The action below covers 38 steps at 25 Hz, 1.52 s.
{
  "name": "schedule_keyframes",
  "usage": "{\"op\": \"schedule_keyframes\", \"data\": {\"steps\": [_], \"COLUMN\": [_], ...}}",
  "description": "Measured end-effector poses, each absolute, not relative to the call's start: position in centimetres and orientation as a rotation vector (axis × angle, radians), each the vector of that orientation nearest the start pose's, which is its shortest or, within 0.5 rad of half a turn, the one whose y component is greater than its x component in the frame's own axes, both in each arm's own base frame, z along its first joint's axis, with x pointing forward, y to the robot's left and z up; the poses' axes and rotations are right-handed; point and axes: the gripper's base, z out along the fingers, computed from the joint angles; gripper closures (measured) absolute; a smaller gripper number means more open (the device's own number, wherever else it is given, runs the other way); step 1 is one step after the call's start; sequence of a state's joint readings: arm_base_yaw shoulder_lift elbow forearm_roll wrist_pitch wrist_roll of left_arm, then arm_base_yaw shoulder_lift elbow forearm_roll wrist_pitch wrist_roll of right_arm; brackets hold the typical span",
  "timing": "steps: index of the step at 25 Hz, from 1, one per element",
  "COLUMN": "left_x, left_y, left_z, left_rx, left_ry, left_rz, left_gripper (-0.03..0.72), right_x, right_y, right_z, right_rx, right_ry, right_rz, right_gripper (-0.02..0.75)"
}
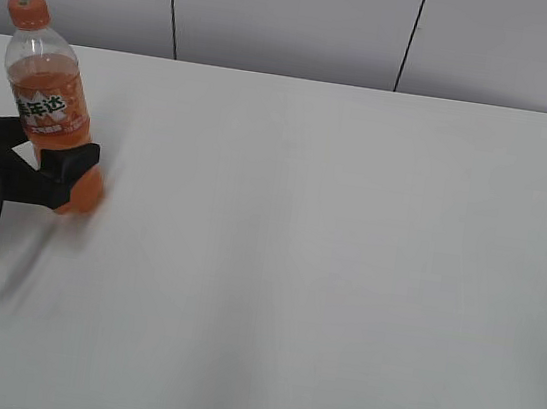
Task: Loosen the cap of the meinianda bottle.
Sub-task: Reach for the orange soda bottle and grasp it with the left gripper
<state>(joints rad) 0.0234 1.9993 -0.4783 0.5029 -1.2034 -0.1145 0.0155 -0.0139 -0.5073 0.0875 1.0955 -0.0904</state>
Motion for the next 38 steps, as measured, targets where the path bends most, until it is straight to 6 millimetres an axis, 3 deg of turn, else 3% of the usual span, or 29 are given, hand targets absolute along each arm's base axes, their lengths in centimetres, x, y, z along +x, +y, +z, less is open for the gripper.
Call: {"op": "schedule_keyframes", "data": {"steps": [5,16,38], "left_x": [28.75,28.75,28.42], "left_y": [-3.42,-3.42,-4.01], "left_z": [9.61,9.61,9.57], "left_rx": [0.375,0.375,0.457], "left_ry": [1.793,1.793,1.783], "left_rz": [-0.357,-0.357,-0.401], "left_gripper": [0.125,0.263,0.265], "right_x": [-0.96,-0.96,-0.96], "right_y": [0.69,0.69,0.69], "right_z": [27.66,27.66,27.66], "right_rx": [-0.116,-0.116,-0.116], "right_ry": [2.052,2.052,2.052], "right_rz": [0.058,0.058,0.058], "right_gripper": [0.184,0.184,0.184]}}
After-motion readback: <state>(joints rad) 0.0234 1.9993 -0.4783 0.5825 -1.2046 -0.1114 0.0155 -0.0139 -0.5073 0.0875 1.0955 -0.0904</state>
